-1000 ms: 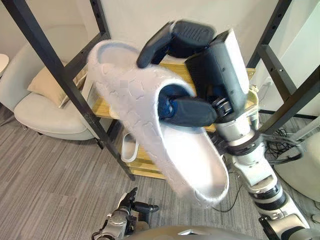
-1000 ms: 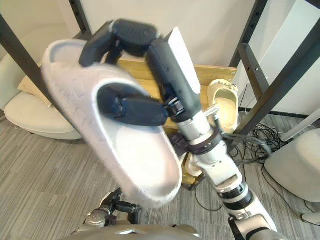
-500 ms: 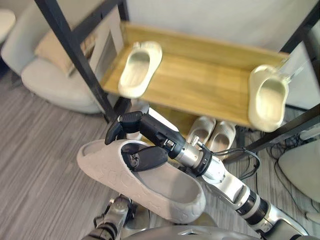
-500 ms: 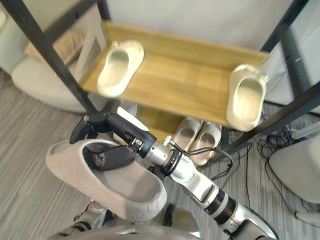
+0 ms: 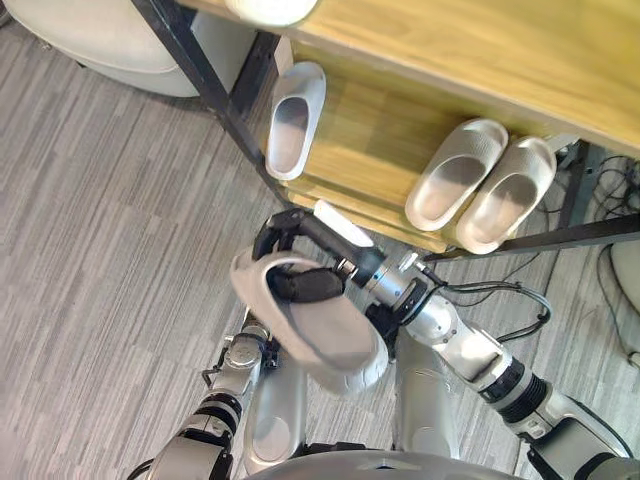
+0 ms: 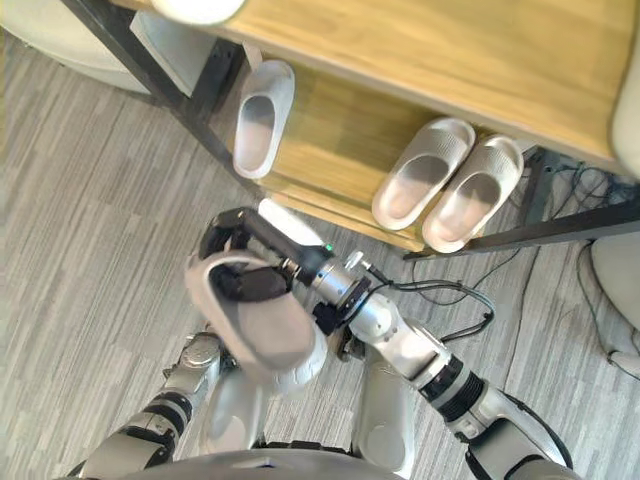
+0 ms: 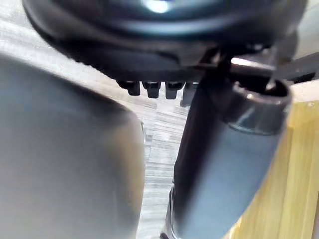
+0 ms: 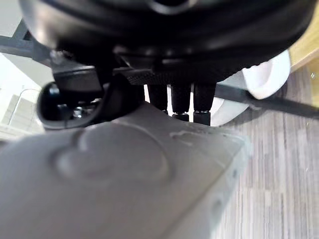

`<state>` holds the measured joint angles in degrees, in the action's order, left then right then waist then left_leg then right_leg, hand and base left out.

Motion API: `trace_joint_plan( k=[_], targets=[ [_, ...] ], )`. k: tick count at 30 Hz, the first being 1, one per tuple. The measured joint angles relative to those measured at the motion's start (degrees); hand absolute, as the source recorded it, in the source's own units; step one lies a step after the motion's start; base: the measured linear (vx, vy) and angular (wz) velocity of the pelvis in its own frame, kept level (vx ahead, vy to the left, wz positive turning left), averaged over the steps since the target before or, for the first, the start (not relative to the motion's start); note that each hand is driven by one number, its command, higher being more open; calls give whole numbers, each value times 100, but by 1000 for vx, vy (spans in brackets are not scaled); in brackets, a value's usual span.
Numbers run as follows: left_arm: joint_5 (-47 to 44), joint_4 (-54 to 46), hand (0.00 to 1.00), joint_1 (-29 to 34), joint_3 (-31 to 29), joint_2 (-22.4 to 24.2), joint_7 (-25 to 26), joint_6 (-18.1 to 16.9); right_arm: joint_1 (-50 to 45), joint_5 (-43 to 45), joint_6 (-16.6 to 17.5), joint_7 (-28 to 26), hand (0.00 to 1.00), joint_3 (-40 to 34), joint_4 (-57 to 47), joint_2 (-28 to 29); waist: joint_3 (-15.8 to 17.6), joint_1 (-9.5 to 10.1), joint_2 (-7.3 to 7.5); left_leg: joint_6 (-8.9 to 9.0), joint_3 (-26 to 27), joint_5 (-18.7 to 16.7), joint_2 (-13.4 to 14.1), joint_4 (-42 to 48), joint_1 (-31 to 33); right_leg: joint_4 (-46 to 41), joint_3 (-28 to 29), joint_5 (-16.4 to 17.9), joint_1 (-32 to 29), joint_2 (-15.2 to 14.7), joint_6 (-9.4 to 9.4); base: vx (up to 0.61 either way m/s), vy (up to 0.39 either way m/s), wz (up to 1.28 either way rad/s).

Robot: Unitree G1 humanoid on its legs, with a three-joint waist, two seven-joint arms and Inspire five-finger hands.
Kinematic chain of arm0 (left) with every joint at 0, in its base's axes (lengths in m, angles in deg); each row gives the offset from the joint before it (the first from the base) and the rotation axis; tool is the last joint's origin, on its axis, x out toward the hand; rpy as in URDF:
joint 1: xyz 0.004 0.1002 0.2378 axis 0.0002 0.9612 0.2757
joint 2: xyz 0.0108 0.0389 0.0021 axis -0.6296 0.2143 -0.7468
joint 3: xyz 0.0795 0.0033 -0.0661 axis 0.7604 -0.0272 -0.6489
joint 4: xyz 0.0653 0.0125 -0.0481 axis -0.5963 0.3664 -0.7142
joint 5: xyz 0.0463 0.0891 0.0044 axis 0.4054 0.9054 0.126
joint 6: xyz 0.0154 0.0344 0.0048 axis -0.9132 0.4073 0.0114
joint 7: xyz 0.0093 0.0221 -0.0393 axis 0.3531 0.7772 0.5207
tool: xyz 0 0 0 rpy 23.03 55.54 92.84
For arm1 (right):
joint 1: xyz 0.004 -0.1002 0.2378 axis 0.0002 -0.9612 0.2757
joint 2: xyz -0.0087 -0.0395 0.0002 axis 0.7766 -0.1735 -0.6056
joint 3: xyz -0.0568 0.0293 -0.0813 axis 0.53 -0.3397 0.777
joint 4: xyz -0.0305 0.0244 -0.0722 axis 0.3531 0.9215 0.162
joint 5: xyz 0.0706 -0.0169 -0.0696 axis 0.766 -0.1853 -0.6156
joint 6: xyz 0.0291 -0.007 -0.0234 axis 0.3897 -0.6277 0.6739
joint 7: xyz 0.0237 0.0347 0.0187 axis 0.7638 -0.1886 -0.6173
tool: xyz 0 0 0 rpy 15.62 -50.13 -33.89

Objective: Organize the slippers on the shoe rack

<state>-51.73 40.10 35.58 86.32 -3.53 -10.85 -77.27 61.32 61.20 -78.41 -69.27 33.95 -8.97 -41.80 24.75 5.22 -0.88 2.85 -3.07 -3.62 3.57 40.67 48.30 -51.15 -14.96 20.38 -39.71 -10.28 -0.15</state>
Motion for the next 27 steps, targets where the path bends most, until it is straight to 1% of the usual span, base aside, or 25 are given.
trace_joint_plan(
  k=[2,3,4,5,6,7,8,12,13,16,17,20,22,23,26,27],
  targets=[
    [-3,17,100,-227,-271,28,70,88,81,-187,0,184,0,-267,-93,66,42,-46,73,-14,-49,-156,23,421,393,-350,2,123,-316,-10,1,-46,52,-7],
    [-1,-10,100,-309,-346,27,92,73,80,-203,0,261,0,-403,-150,92,66,-64,114,-20,-67,-206,25,558,535,-467,1,173,-433,-19,14,-89,72,-3],
    [1,-90,100,-475,-559,47,132,68,81,-415,-4,519,0,-728,-180,207,132,-70,220,-43,-73,-300,28,832,788,-740,26,264,-672,-57,15,-79,58,-1],
    [1,-98,100,-479,-576,50,133,68,82,-429,-5,537,0,-743,-180,216,134,-70,224,-42,-72,-304,28,847,800,-754,28,269,-683,-60,15,-88,52,-3],
    [1,-218,100,-492,-732,101,150,68,81,-571,-7,707,0,-940,-187,252,163,-68,271,-73,-61,-365,24,999,912,-912,58,329,-793,-91,15,-63,31,-2],
    [1,-265,100,-492,-812,136,164,68,82,-683,-10,815,0,-1032,-192,281,170,-60,282,-81,-53,-390,23,1068,961,-980,70,354,-839,-105,12,-80,42,-2],
    [-1,-315,100,-491,-920,185,174,70,81,-848,-11,973,0,-1159,-224,319,170,-43,283,-46,-53,-439,23,1157,1027,-1066,79,382,-898,-115,14,-79,36,-1],
    [0,-436,100,-488,-974,193,193,74,82,-1083,-14,1229,0,-1444,-403,325,170,33,285,-37,-57,-449,21,1268,1164,-1210,70,433,-1030,-148,-17,-67,19,2],
    [-20,-441,100,-469,-1083,208,192,85,88,-1157,-17,1315,0,-1553,-414,326,169,51,287,-36,-69,-449,24,1290,1193,-1238,49,445,-1048,-154,-19,-49,6,7],
    [-19,-592,100,-406,-1164,270,231,73,208,-1339,-181,1522,0,-1797,-378,315,151,86,316,-51,-63,-452,28,1393,1274,-1364,29,503,-1116,-189,-29,-45,9,5],
    [-19,-601,100,-406,-1164,270,232,72,229,-1345,-182,1543,0,-1809,-363,315,151,88,317,-53,-65,-452,29,1402,1282,-1372,28,505,-1120,-189,-31,-39,14,0],
    [-19,-697,100,-392,-1161,277,233,71,573,-1421,-279,1809,0,-1919,11,303,145,100,327,-51,-119,-468,36,1486,1370,-1438,-35,527,-1156,-192,-57,-45,21,3],
    [-19,-737,100,-391,-1159,287,238,67,739,-1422,-350,1907,0,-1980,234,291,117,144,366,-47,-117,-471,35,1510,1427,-1488,-37,545,-1219,-206,-75,-45,18,5],
    [-19,-797,100,-392,-1154,291,241,61,945,-1422,-394,2009,0,-2023,533,270,106,184,383,-46,-138,-472,27,1558,1491,-1555,-67,581,-1259,-229,-87,-35,12,7],
    [-20,-881,100,-388,-1150,290,246,57,1220,-1421,-450,2111,0,-2072,960,241,79,245,412,-45,-139,-471,20,1565,1586,-1618,-114,620,-1336,-281,-111,-37,5,17],
    [-42,-920,100,-388,-1148,273,249,40,1443,-1420,-505,2163,0,-2071,1323,205,58,271,414,-46,-153,-447,32,1564,1666,-1648,-213,665,-1350,-327,-133,-19,-3,35]
  ],
)
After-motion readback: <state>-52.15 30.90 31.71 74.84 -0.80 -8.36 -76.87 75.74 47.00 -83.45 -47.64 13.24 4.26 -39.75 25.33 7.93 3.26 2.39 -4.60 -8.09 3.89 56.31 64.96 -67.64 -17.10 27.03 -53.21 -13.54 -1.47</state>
